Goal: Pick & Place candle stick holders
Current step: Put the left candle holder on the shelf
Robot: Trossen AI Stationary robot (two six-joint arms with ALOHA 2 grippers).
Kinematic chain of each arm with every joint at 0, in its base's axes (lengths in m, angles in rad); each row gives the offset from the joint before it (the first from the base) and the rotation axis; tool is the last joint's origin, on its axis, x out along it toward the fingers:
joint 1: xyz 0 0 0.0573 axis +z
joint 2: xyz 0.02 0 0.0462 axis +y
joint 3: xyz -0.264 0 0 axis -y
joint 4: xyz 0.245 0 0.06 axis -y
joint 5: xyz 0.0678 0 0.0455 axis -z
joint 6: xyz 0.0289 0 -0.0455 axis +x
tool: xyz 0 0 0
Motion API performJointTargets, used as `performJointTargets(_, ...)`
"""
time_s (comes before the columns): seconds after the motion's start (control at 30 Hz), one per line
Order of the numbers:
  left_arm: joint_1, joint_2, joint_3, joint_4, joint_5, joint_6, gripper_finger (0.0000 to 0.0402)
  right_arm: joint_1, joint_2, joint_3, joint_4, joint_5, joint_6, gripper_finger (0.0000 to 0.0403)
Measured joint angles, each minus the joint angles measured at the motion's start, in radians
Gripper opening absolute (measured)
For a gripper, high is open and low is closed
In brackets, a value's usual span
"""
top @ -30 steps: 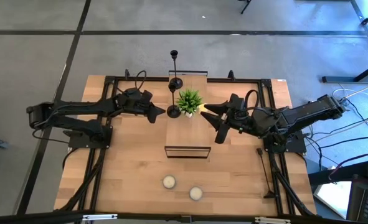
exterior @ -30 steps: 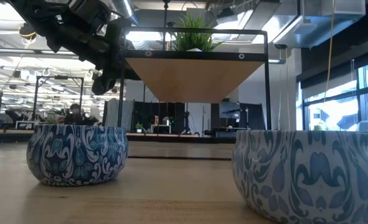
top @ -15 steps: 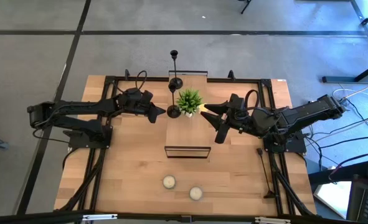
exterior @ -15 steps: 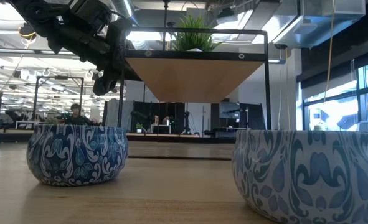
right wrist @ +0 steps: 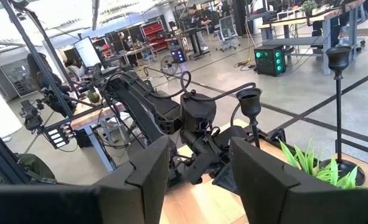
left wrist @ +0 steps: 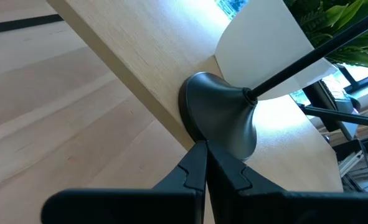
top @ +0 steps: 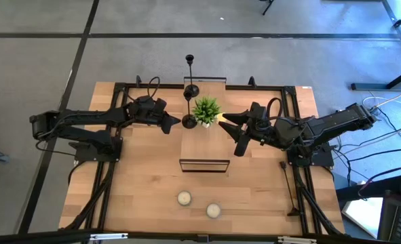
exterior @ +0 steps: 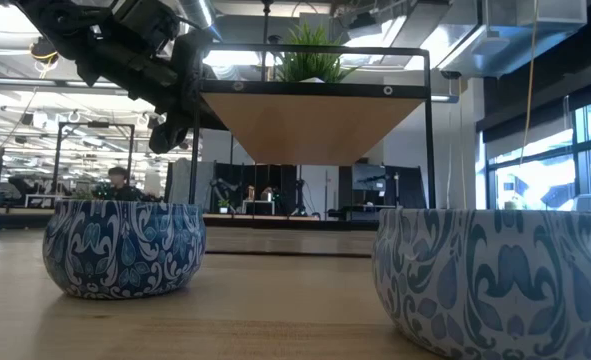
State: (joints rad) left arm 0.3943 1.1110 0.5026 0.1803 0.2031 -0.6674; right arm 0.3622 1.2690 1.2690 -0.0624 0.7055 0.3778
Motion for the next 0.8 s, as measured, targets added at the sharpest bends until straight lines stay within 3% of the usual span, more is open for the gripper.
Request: performJointTargets(0.8,0.0,0.0,0.0,-0.005,-0.054,-0.001,0.0002,0.0,0.0,0.0,0.0,-0.002,0.0,0.0172)
